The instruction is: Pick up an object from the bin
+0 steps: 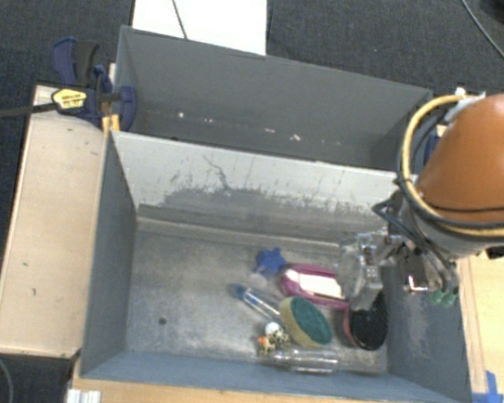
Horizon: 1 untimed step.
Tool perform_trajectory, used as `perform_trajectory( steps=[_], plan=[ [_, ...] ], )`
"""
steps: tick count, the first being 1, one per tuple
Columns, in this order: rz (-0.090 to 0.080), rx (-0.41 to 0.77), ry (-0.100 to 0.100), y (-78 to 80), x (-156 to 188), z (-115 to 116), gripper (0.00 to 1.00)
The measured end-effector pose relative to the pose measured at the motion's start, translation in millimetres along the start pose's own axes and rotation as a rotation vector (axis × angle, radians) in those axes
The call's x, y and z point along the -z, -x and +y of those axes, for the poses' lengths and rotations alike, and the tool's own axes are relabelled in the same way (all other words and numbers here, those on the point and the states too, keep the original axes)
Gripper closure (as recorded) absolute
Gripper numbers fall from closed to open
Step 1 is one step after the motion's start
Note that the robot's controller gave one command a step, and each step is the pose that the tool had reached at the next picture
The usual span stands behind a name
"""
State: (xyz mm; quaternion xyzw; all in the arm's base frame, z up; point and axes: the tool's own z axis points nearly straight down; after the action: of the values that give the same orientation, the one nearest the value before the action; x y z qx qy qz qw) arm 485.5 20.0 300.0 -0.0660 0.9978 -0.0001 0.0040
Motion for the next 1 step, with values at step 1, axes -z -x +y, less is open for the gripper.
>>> perform_trajectory(
  steps=[1],
  plan=[
    [0.013,0.051,0.002,-7.9,-98.0,-23.3,1.0]
  ],
)
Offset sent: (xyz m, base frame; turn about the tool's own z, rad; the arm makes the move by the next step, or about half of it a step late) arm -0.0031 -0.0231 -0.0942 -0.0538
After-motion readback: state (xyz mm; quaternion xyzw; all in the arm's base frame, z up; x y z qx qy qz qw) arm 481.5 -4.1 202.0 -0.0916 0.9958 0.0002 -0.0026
